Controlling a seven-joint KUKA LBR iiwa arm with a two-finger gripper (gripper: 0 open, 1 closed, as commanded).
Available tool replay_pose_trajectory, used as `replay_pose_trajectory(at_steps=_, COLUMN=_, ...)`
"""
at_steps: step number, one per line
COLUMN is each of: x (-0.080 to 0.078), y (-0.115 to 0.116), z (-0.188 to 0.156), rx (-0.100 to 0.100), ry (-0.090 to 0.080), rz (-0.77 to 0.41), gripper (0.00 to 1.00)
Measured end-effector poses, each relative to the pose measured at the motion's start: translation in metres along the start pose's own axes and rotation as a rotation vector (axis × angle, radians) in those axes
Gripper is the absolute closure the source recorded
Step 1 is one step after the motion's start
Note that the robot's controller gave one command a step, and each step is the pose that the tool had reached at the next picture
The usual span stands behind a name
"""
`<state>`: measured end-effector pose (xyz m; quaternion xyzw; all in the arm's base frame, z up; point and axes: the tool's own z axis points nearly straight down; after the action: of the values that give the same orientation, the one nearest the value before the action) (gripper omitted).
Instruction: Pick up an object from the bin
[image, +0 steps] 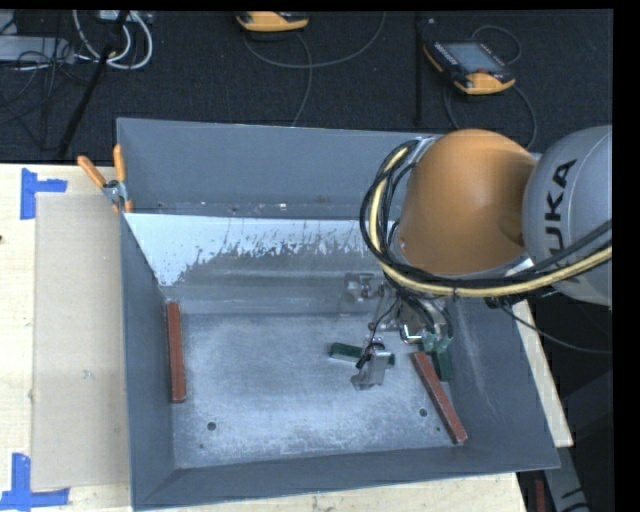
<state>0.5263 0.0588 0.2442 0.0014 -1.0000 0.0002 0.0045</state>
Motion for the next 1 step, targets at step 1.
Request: replay_pose_trajectory(at_steps=1, x=-0.0237, y=-0.0364, z=0.1548, rx=0.000, ry=-0.001, rz=-0.132, gripper=0.00)
